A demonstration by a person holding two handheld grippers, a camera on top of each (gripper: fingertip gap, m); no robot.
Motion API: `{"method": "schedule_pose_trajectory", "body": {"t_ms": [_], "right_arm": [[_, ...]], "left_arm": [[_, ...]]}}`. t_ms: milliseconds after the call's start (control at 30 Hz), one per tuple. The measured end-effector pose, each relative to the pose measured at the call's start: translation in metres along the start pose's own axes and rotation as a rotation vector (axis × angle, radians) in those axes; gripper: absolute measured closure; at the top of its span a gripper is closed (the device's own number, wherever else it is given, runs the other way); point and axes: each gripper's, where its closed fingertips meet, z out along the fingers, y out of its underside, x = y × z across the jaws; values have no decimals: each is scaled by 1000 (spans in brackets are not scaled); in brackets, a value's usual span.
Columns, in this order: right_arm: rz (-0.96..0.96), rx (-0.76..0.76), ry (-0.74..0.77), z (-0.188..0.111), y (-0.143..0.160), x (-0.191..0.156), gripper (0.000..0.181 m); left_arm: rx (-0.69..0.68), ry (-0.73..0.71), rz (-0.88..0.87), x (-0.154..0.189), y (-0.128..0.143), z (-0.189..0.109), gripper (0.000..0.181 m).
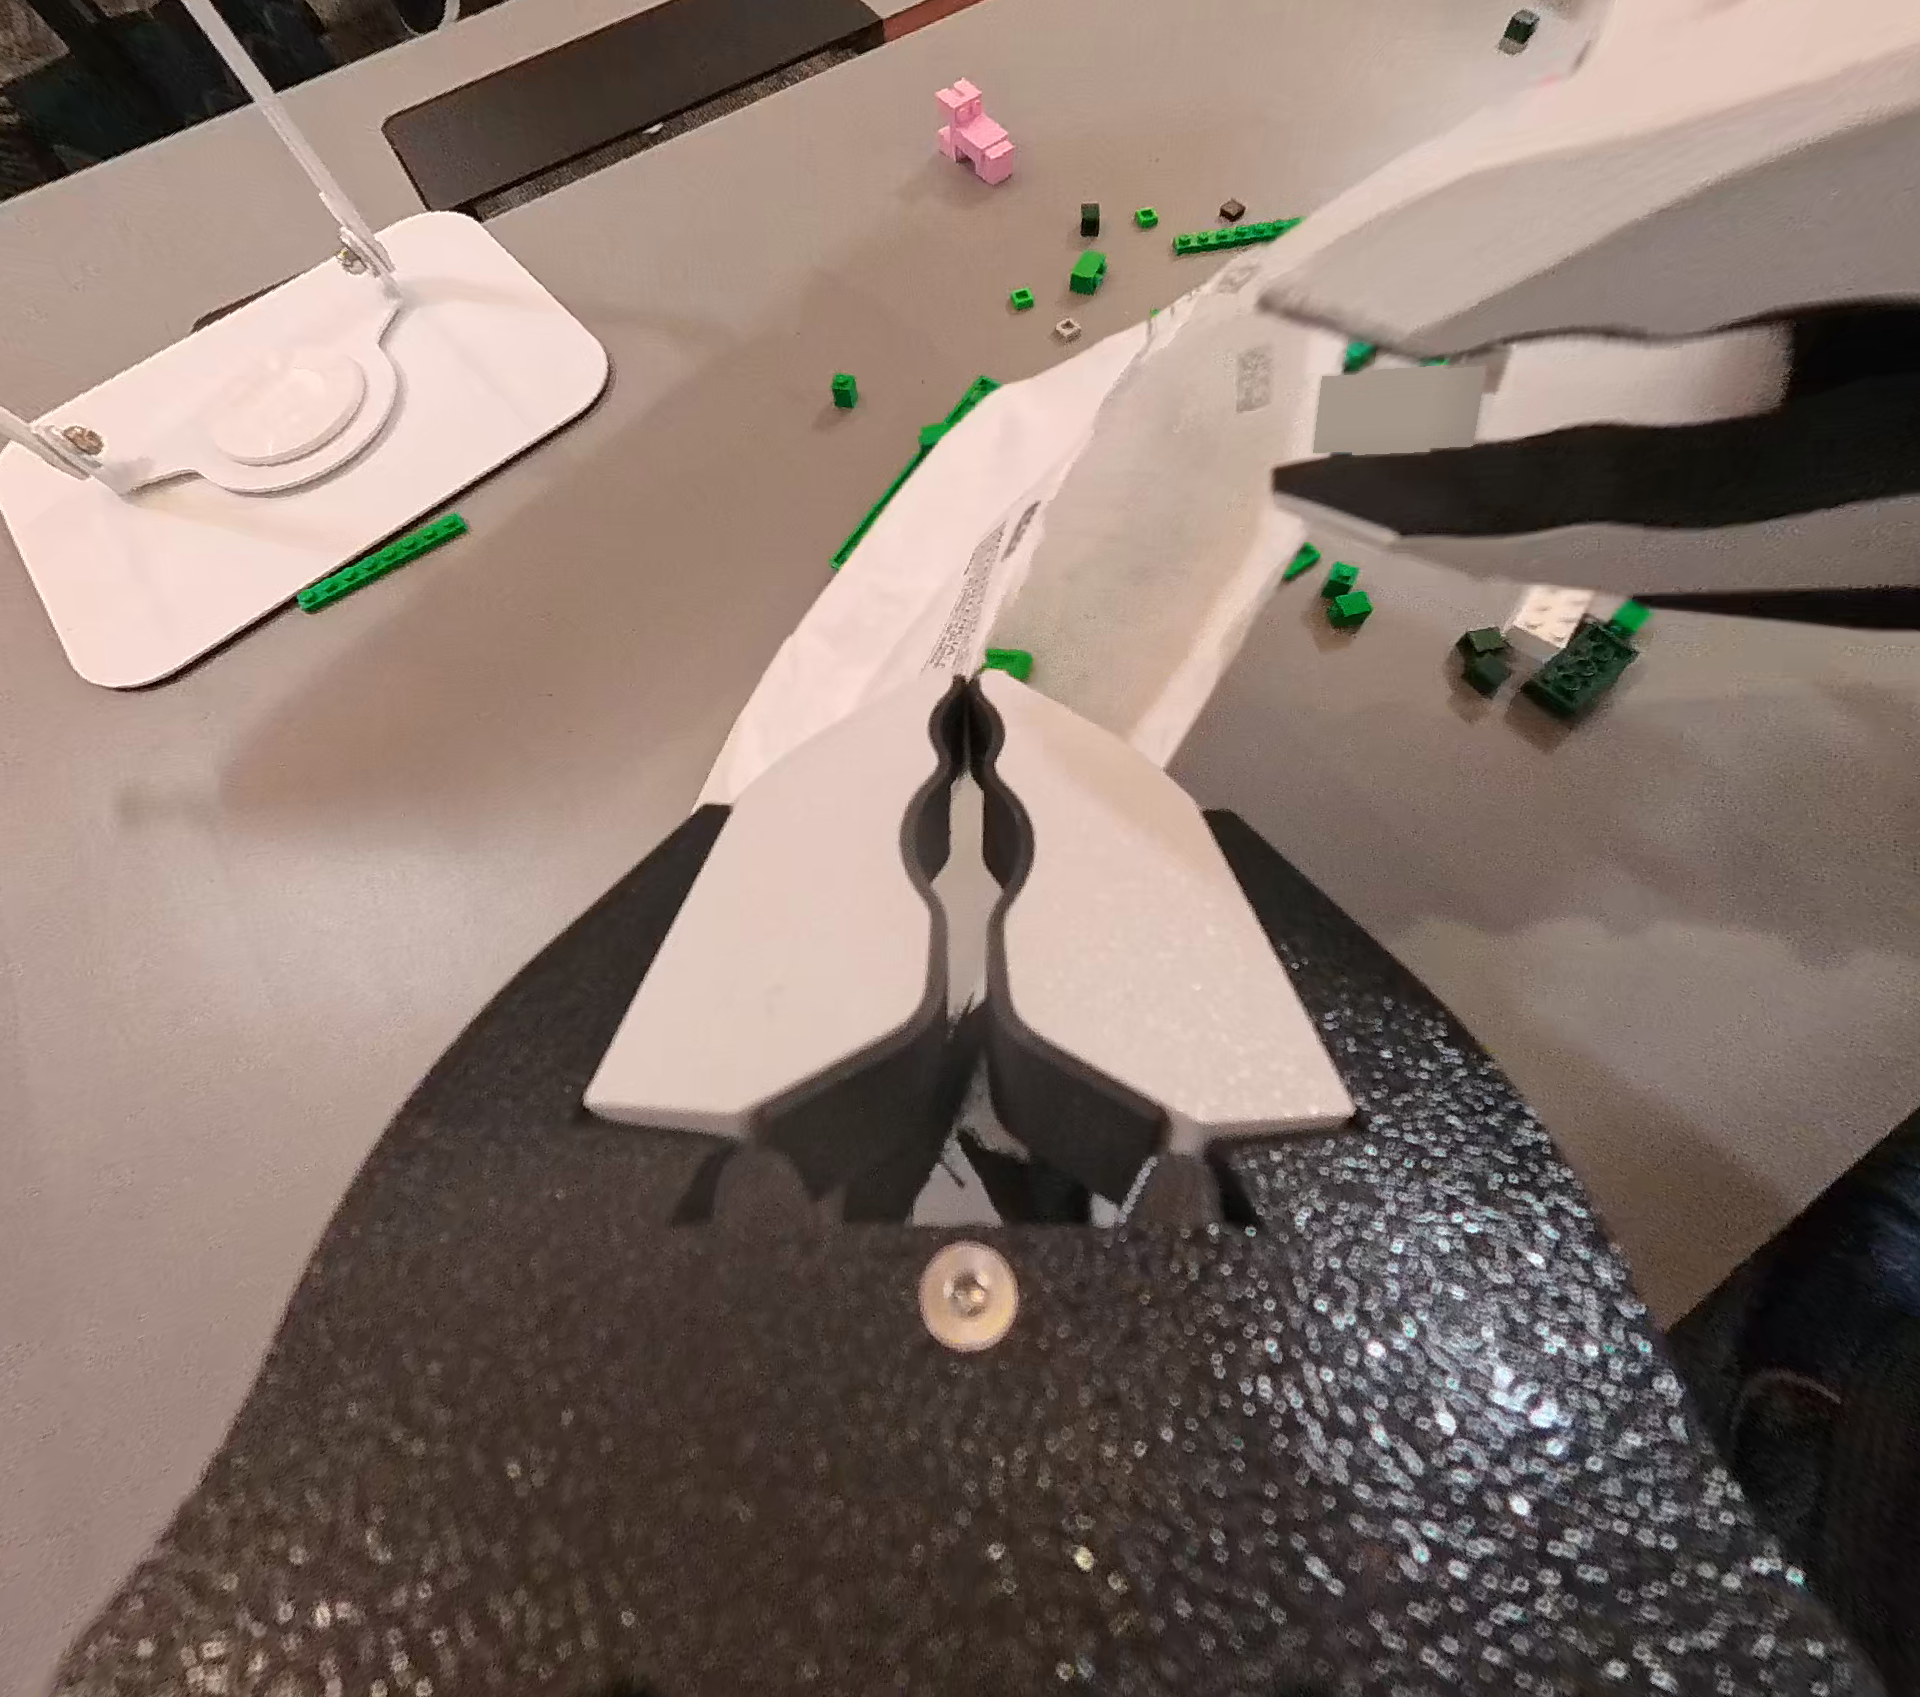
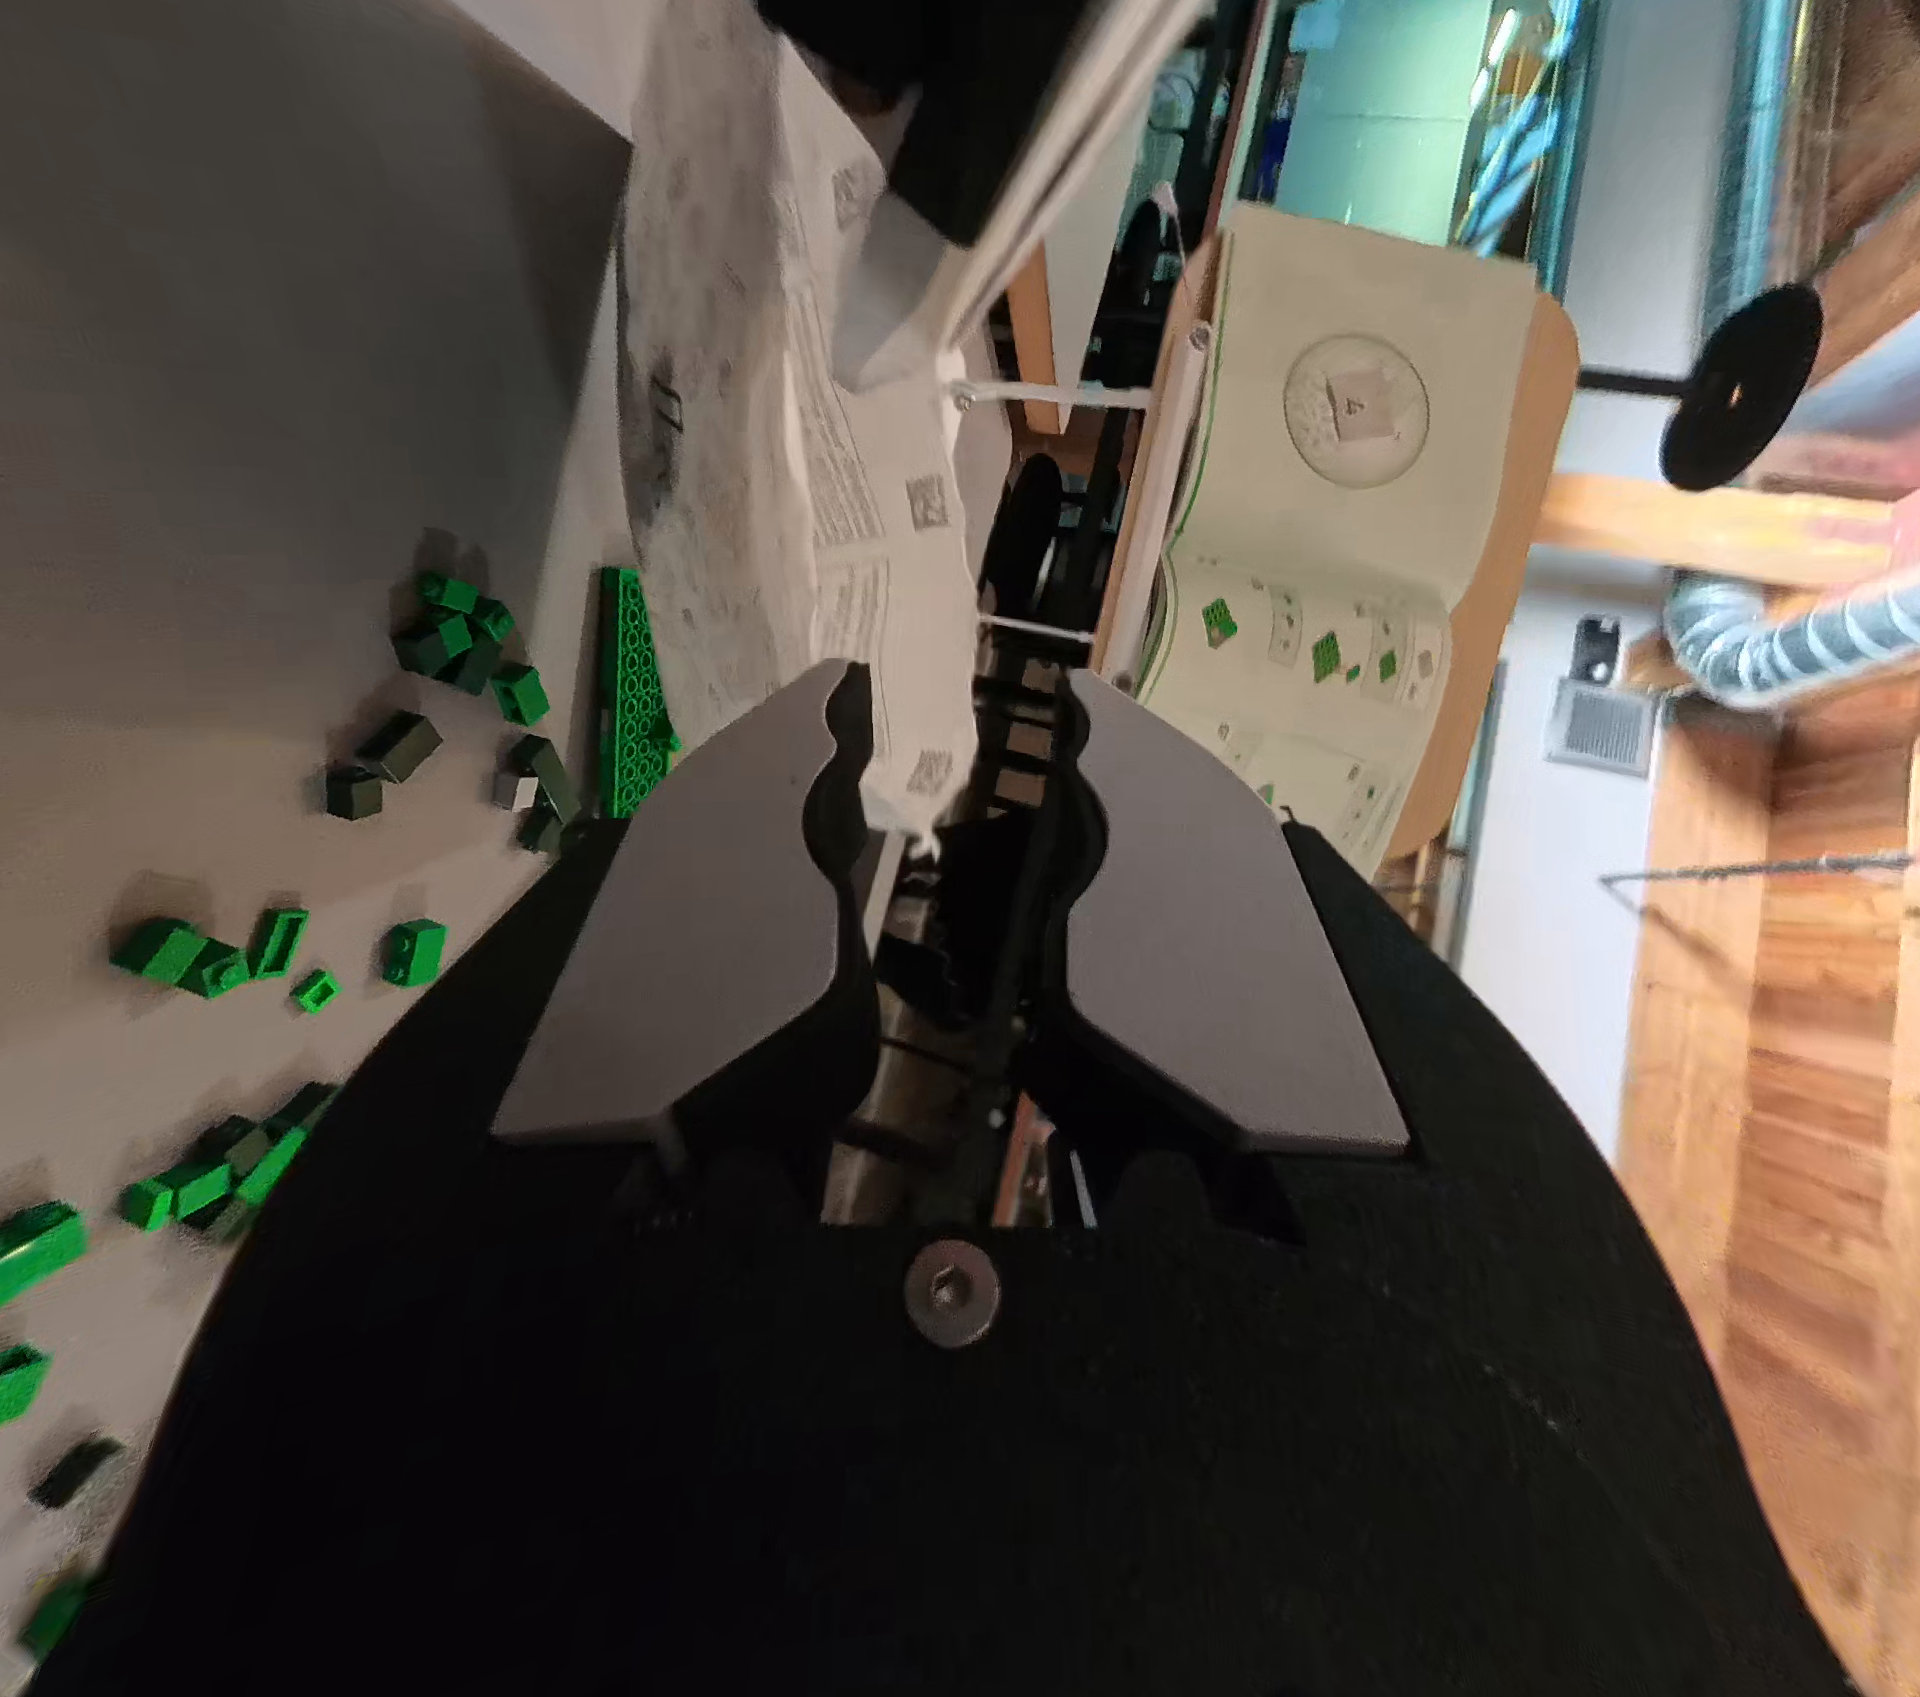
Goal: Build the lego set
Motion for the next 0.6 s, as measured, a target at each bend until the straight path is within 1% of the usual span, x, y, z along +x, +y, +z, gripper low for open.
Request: {"method": "schedule_pose_trajectory", "body": {"t_ms": [33, 67, 167, 233, 300, 400, 500, 600], "right_arm": [[50, -5, 8, -4, 5, 2, 149], [126, -3, 8, -10, 11, 4, 149], [436, 34, -6, -34, 33, 6, 151], [627, 21, 5, -54, 61, 5, 153], [771, -28, 19, -73, 95, -3, 152], [945, -92, -7, -97, 136, -28, 152], [1093, -130, -136, -112, 158, -66, 151], [1187, -96, -363, -119, 153, -109, 152]], "left_arm": [[1, -3, -1, -1, 0, 0, 181], [4, -6, -4, -2, 0, -1, 181], [16, -19, -19, -8, 0, -5, 181], [20, -30, -30, -13, 0, -8, 181], [25, -41, -37, -17, 0, -10, 181], [37, -51, -45, -20, -1, -13, 181], [40, -60, -44, -21, -2, -12, 181], [31, -62, -42, -21, 0, -9, 181]]}}
